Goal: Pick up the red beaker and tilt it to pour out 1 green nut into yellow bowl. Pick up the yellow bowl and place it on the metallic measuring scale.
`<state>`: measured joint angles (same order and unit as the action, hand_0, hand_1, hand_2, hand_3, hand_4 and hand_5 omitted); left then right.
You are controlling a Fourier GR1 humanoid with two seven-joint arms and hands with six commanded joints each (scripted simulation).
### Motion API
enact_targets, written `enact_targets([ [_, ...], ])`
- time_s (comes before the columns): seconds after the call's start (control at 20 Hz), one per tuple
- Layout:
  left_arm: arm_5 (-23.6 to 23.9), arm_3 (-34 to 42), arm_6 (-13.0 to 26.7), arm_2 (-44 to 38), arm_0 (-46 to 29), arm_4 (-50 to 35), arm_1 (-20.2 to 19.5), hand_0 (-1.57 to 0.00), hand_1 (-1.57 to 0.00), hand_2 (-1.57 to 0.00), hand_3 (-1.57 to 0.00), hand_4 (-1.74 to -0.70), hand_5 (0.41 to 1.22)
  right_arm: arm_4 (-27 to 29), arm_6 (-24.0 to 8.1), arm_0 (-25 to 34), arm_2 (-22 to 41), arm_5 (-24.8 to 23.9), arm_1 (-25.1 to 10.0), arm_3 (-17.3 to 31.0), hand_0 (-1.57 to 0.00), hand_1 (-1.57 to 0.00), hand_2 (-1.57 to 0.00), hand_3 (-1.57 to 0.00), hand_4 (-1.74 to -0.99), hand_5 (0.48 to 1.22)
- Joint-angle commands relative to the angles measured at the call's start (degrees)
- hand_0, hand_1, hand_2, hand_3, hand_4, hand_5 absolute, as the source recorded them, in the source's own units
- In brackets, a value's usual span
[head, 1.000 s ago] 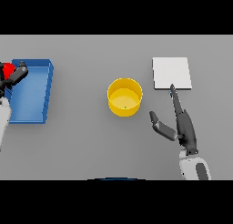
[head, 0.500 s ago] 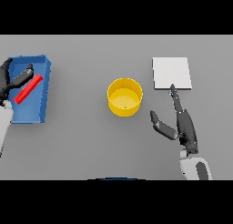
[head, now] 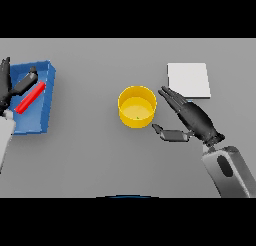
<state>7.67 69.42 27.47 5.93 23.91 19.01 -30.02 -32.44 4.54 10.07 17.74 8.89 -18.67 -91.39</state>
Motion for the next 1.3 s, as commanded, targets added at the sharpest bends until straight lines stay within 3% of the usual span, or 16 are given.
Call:
enact_targets([
  [0.0,0.01,-0.71,1.07,0.15,0.72,0.27,0.13,-0.01,-0.01,-0.01,-0.01,-0.73,0.677,-1.29,-0.96,3.00,1.24,1.94,-0.86,1.22,0.00,0.00,0.00,0.00,-1.174,0.674],
  [0.25,-0.12,-0.64,0.41,0.21,-0.22,0.28,-0.29,0.00,0.00,0.00,0.00,-0.74,0.696,-8.80,4.16,12.05,8.27,7.25,-5.62,6.58,0.00,0.00,0.00,0.00,-1.225,0.684],
  [0.5,-0.47,-0.39,0.18,-0.08,-0.29,-0.01,-0.87,0.00,0.00,0.00,0.00,-0.74,0.704,-14.76,6.51,19.37,14.43,11.43,-7.44,11.43,0.00,0.00,0.00,0.00,-1.215,0.711],
  [0.8,-1.05,0.06,0.49,-0.07,-0.39,-0.24,-1.23,0.00,0.00,0.00,0.00,-0.74,0.698,-16.59,7.38,25.23,18.92,15.07,-3.50,19.25,0.00,0.00,0.00,0.00,-1.231,0.725],
  [1.25,-0.47,0.33,-0.56,-0.44,-0.95,-0.25,-1.58,0.00,0.00,0.00,0.00,-0.74,0.699,-19.16,6.40,30.34,22.44,17.46,-0.68,25.74,0.00,0.00,0.00,0.00,-1.263,0.739],
])
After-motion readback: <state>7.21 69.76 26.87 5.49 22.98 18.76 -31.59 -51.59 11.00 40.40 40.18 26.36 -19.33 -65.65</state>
